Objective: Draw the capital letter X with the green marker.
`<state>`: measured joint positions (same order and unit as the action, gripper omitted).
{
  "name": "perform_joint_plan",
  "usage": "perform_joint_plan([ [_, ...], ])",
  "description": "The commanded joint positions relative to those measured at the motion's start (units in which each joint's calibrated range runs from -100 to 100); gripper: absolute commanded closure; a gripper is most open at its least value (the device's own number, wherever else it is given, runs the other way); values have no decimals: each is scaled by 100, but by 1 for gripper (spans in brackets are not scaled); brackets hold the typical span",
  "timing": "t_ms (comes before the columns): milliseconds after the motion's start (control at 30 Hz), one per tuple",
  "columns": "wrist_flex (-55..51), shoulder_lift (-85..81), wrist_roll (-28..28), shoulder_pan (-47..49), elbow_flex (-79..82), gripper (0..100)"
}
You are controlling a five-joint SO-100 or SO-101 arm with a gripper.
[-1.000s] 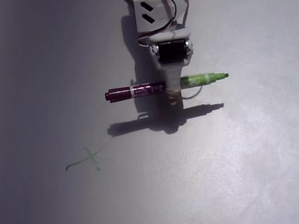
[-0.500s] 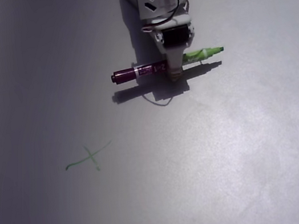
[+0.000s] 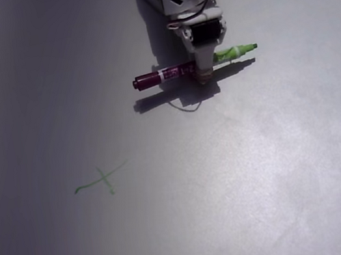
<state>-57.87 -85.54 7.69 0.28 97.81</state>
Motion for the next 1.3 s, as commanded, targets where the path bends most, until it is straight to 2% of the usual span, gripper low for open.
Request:
perform_joint_plan([
  [0, -519, -97, 54, -80, 57, 99],
  [233, -1532, -520, 317, -404, 30, 99],
  [367, -1712, -520, 488, -708, 21, 99],
  [1267, -1712, -560, 288, -746, 21, 99],
])
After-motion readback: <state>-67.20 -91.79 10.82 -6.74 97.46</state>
